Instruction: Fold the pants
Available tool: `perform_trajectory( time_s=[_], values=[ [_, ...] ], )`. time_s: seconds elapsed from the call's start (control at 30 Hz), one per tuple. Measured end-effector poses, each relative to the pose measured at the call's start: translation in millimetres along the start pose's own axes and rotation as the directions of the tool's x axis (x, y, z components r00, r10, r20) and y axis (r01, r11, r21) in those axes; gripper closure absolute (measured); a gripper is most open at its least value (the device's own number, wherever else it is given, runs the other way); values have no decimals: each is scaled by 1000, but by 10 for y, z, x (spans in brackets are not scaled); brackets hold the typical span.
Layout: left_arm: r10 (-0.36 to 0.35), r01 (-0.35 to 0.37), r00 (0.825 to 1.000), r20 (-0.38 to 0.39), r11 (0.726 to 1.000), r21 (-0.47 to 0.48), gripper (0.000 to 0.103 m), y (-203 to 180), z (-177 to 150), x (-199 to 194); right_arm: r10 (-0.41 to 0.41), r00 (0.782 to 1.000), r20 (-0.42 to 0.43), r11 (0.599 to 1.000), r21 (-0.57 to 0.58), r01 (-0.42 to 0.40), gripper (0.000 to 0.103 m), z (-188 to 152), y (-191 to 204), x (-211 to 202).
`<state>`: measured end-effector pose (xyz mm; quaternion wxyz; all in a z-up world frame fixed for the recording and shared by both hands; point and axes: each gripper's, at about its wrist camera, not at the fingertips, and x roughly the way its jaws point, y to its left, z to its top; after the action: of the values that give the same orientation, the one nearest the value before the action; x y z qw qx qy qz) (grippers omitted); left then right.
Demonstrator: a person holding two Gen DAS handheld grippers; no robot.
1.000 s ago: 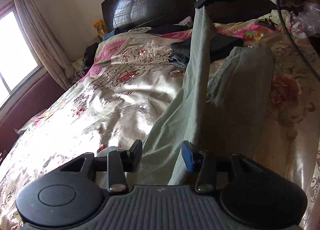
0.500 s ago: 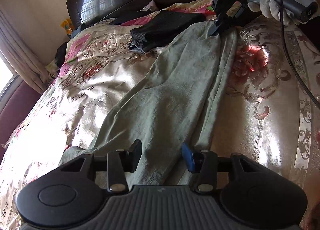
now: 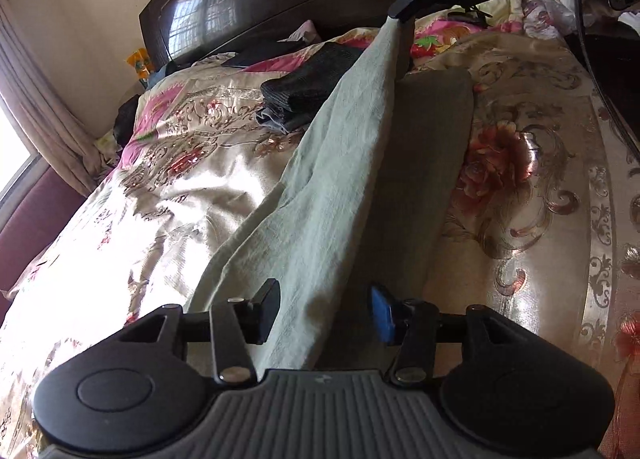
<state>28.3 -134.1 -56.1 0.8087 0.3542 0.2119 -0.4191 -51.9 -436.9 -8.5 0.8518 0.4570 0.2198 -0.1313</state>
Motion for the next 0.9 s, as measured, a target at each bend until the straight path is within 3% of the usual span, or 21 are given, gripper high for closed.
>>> perform_trajectory(
  time_s=[0.07, 0.13, 0.23, 0.33, 0.47, 0.53, 0.6, 0.67, 0.7, 0.9],
  values=[
    [-4, 4, 1000, -21, 1000, 19, 40, -66, -30, 68, -90, 995, -44, 994, 52, 92, 101, -86, -251, 106],
    [5, -5, 1000, -27, 999, 31, 40, -106, -44, 98, -110, 992, -64, 984, 130, 118, 101, -149, -472, 158],
    [11, -10, 999, -31, 1000, 13, 40, -75, -17, 115, -88, 993, -82, 983, 155, 100, 99, -195, -544, 172],
    [22, -22, 999, -38, 1000, 4, 40, -33, -4, 149, -41, 992, -121, 992, 113, 55, 95, -213, -443, 246],
    [30, -31, 998, -51, 999, -16, 40, -4, 21, 197, -37, 990, -139, 995, 81, 49, 93, -217, -358, 396],
    [31, -32, 998, -54, 999, -24, 47, -5, 44, 231, -47, 987, -151, 994, 87, 60, 87, -224, -373, 471],
    [36, -38, 997, -61, 999, -25, 64, -14, 66, 269, -74, 985, -155, 993, 80, 87, 85, -220, -386, 529],
    [35, -37, 997, -67, 999, -24, 70, -9, 87, 295, -94, 983, -157, 990, 86, 109, 90, -202, -395, 559],
    [38, -39, 997, -62, 999, -22, 75, 3, 98, 287, -95, 984, -151, 990, 89, 109, 97, -187, -385, 551],
    [51, -50, 999, 12, 998, -46, 79, 169, 226, -60, 41, 998, -37, 998, 43, -40, 100, -20, -100, 134]
  ],
)
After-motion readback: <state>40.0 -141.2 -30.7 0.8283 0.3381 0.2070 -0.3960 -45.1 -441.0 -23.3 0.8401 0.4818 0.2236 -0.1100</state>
